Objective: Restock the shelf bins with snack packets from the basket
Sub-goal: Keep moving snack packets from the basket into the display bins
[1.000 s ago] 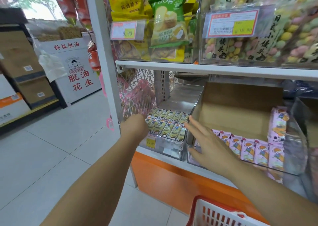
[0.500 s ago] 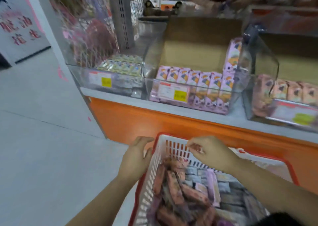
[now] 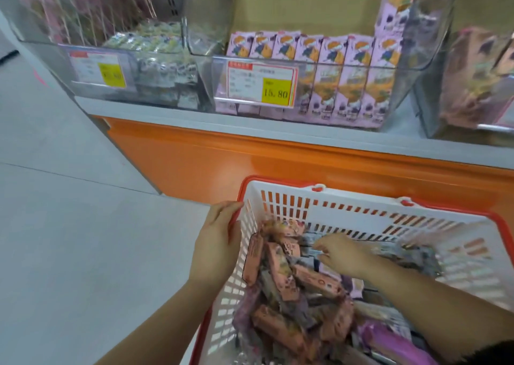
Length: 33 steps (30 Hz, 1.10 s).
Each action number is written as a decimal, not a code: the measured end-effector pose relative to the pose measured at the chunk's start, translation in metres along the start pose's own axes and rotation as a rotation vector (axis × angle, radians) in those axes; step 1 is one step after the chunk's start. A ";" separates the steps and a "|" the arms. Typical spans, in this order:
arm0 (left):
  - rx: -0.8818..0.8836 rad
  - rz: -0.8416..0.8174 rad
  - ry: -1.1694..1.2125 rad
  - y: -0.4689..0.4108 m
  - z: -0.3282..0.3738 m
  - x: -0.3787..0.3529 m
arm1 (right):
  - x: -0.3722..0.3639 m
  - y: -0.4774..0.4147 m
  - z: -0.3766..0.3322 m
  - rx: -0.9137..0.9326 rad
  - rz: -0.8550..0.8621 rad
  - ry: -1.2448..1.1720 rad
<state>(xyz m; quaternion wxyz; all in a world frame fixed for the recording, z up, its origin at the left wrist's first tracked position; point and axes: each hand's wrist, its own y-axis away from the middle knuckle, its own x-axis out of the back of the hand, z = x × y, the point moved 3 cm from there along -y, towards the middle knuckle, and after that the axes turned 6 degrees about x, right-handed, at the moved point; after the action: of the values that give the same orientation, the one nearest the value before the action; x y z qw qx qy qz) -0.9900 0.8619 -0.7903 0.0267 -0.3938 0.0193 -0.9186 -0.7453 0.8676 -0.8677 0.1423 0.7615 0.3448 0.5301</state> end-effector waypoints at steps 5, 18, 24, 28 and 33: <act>0.019 0.001 -0.009 0.001 -0.001 0.000 | -0.015 -0.018 0.001 -0.061 -0.046 0.000; 0.008 -0.007 -0.005 0.000 0.000 -0.001 | 0.002 -0.005 -0.011 -0.229 0.258 -0.457; 0.045 -0.055 -0.035 0.001 0.005 0.003 | 0.062 0.045 -0.029 -0.186 0.260 -0.633; 0.091 -0.218 -0.094 -0.008 0.018 0.023 | 0.111 0.080 -0.064 -0.118 0.244 -0.754; 0.040 -0.433 0.198 0.002 0.074 0.078 | 0.164 0.125 -0.124 0.021 0.223 -0.924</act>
<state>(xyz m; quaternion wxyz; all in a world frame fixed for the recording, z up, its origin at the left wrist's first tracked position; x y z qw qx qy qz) -0.9903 0.8533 -0.6832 -0.1650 -0.2961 -0.0814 -0.9373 -0.7778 0.8698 -0.6292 0.2154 0.9513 0.1666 0.1443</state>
